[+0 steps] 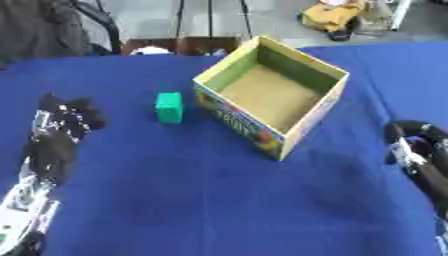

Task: Pick up objects on the table and place them in the box.

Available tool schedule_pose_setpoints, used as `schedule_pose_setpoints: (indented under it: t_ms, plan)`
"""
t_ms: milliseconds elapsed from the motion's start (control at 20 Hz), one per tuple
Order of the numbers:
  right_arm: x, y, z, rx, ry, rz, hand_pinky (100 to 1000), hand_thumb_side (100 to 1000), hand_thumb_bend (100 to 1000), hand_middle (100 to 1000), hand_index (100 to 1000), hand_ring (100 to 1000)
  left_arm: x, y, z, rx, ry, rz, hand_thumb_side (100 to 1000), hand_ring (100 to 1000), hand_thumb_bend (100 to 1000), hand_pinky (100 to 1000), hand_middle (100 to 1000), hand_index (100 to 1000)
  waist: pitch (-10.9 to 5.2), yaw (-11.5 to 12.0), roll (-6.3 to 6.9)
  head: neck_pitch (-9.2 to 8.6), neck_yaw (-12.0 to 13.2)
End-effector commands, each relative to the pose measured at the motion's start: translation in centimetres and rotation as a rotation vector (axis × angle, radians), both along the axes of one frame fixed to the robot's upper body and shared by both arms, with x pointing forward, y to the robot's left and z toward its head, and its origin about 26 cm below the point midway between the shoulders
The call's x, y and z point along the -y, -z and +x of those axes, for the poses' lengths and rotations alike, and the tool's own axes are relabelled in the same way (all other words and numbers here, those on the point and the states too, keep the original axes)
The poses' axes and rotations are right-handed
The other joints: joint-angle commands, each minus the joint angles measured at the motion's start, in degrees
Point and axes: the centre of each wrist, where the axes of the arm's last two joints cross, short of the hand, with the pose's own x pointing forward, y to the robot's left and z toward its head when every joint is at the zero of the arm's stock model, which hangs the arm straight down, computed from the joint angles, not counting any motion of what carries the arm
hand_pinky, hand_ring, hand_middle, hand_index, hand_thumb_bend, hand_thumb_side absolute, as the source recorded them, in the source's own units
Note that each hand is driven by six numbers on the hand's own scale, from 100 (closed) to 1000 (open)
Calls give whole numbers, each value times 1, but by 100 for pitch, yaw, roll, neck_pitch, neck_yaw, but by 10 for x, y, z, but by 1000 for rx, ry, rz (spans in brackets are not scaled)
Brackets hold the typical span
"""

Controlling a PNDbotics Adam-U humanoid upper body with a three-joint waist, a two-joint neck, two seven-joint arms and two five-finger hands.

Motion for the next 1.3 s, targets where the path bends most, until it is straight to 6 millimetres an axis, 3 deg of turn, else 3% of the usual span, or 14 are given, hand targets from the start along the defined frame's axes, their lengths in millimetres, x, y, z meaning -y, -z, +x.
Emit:
schedule_pose_setpoints:
  t_ms: [50, 100, 150, 250, 400, 550, 950, 1150, 1300]
  plan:
    - [1, -9, 0, 27, -4, -10, 427, 559, 348, 526, 713, 397, -7, -15, 0, 48, -3, 39, 807, 641, 519, 696, 614, 774, -115, -4, 1, -19, 12]
    - [3, -9, 0, 25, -2, -15, 427, 559, 348, 526, 713, 398, -9, -25, 2, 77, 5, 68, 791, 642, 508, 696, 615, 775, -136, 1, 23, -10, -3]
    - [4, -8, -1, 23, -1, -18, 427, 559, 348, 526, 713, 398, -12, -34, 4, 100, 10, 105, 708, 647, 501, 699, 623, 781, -150, 5, 37, -4, -15]
    - [5, -8, -1, 19, 2, -23, 427, 558, 349, 526, 713, 398, -18, -53, 10, 132, 26, 195, 629, 662, 522, 705, 642, 781, -174, 15, 60, 12, -35]
    - [7, -6, -2, 13, 5, -31, 426, 559, 349, 526, 713, 398, -21, -80, 21, 143, 61, 339, 555, 685, 560, 714, 667, 784, -218, 11, 93, 43, -62]
    - [9, -5, -3, 5, 4, -38, 427, 558, 350, 526, 713, 398, -23, -103, 33, 124, 87, 486, 497, 700, 680, 716, 684, 785, -265, -16, 117, 88, -63]
    - [5, -2, -3, -8, -26, -52, 427, 558, 351, 525, 714, 399, -38, -145, 70, -20, 109, 919, 503, 698, 904, 706, 684, 793, -352, -297, 193, 145, 89]
    - [1, -5, 0, -1, -48, -54, 427, 558, 351, 524, 714, 399, -58, -174, 83, -82, 64, 1106, 485, 672, 960, 692, 643, 753, -314, -473, 207, 104, 219]
    - [-1, -8, 1, 5, -58, -55, 427, 558, 350, 524, 714, 399, -51, -180, 98, -131, 78, 1166, 476, 663, 965, 689, 630, 739, -284, -558, 224, 65, 246]
